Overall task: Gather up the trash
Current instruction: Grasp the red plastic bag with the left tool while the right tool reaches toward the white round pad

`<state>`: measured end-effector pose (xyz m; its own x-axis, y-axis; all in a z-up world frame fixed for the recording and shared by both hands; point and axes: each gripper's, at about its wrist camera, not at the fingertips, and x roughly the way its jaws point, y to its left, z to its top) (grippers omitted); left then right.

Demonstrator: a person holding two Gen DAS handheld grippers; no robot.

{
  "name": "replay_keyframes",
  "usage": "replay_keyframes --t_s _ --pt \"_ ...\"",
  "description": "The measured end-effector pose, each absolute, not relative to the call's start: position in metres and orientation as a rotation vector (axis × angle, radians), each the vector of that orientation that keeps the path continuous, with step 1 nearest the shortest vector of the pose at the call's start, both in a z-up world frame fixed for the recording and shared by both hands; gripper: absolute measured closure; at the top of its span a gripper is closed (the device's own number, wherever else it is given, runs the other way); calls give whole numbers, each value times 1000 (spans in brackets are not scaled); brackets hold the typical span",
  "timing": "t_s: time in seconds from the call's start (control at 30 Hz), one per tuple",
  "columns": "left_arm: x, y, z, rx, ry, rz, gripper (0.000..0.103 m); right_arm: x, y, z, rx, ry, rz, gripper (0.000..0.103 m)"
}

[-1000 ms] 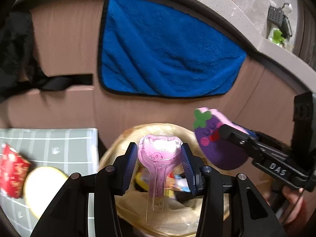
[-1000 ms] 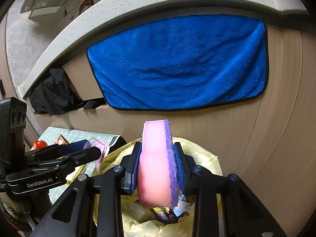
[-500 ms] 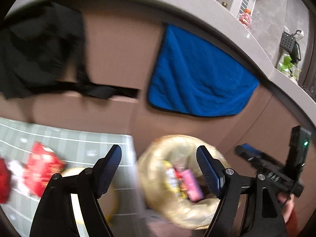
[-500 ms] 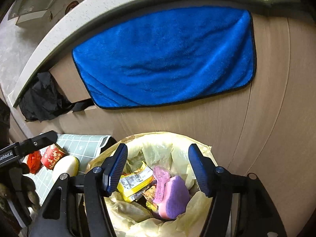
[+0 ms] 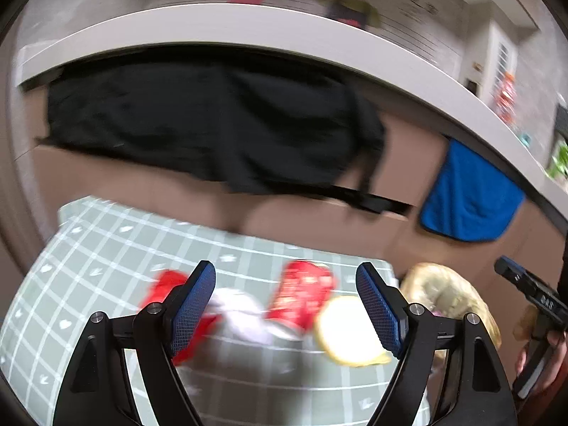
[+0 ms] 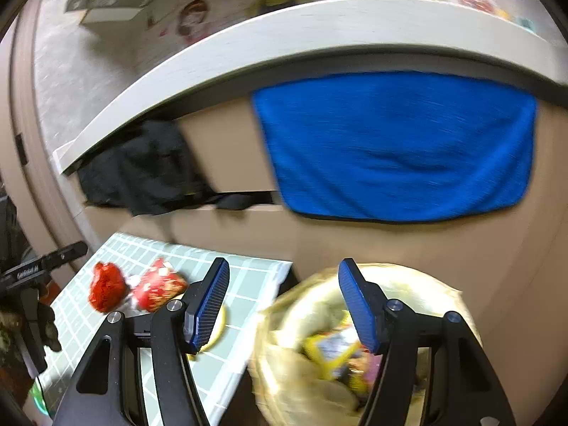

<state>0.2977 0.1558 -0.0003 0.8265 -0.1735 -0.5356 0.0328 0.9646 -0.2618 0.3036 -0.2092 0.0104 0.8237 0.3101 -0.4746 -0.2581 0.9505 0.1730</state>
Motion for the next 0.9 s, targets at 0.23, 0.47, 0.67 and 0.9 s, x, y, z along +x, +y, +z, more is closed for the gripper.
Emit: replay_keyframes --t_s 0.23,0.47,0.67,0.9 --pt "292 228 -29 -339 650 -9 22 304 -138 7 22 547 395 41" --pt "311 228 -70 -350 757 -59 22 307 -102 -7 6 600 458 41" --pt "332 216 -94 -303 801 -36 22 306 -94 -22 -3 642 481 41" --pt "346 231 -112 -381 881 13 33 313 -92 -43 9 712 490 41"
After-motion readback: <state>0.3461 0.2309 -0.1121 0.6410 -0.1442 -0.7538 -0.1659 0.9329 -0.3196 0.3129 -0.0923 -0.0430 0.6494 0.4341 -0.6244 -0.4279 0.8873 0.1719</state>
